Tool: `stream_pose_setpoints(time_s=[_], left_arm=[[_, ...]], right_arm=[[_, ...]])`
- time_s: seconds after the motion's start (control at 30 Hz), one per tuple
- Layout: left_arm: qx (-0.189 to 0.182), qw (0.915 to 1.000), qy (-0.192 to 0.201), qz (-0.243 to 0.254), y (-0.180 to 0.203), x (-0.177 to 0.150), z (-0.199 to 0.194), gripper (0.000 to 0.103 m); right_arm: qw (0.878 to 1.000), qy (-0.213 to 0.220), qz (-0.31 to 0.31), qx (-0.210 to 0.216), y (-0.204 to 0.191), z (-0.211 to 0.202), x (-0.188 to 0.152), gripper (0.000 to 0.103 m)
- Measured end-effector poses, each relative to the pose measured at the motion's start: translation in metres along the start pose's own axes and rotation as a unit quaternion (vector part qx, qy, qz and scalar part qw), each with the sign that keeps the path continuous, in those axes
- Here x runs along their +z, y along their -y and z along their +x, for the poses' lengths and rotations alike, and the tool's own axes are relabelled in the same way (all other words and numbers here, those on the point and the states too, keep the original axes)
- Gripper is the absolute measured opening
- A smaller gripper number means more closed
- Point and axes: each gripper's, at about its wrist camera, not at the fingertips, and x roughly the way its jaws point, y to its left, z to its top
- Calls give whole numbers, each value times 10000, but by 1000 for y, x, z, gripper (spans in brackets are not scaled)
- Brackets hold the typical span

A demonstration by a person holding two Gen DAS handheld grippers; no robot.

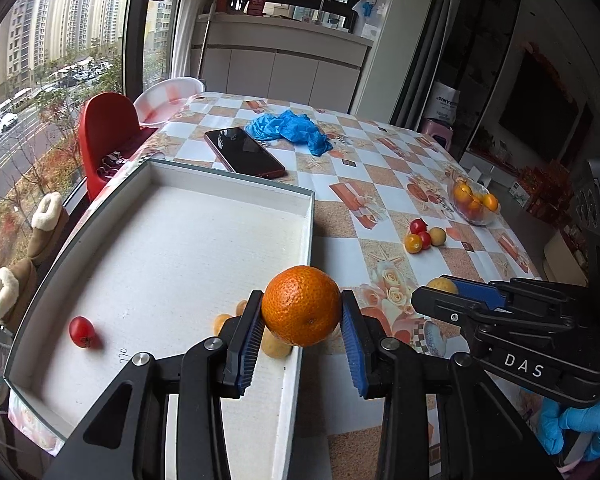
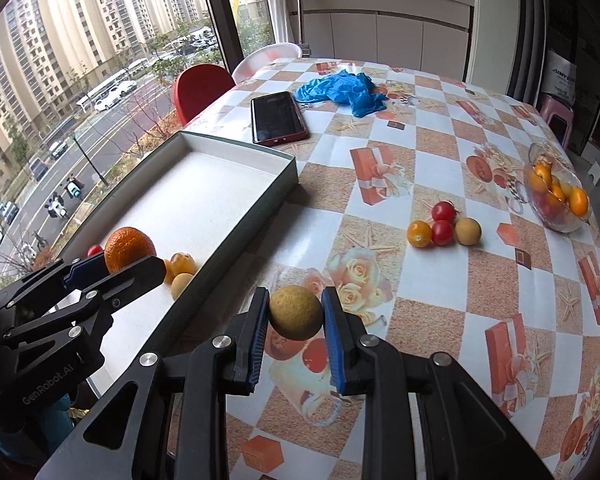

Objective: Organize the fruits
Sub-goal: 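Carry the mandarin and brown fruit over the white tray with both tools, then open the left tool to drop the mandarin while the right tool releases the brown fruit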

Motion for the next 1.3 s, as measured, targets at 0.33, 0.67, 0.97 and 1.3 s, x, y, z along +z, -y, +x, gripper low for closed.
stream_pose_setpoints(time_s=[0.33, 0.67, 0.97, 1.3], left_arm=[[479, 9980, 90, -409, -52, 1, 1, 39], [699, 9952, -52, -681, -83, -9, 12, 39], [692, 9948, -193, -725, -86, -15, 21, 39], [723, 9942, -227, -769, -87, -18, 27, 39]], right_arm=[[9987, -98, -435, 246, -50, 25, 24, 29], [9972, -221, -611, 372, -79, 46, 40, 29], [9962, -371, -701, 358, -90, 61, 43, 29], [9958, -554, -636, 360, -87, 74, 42, 29]])
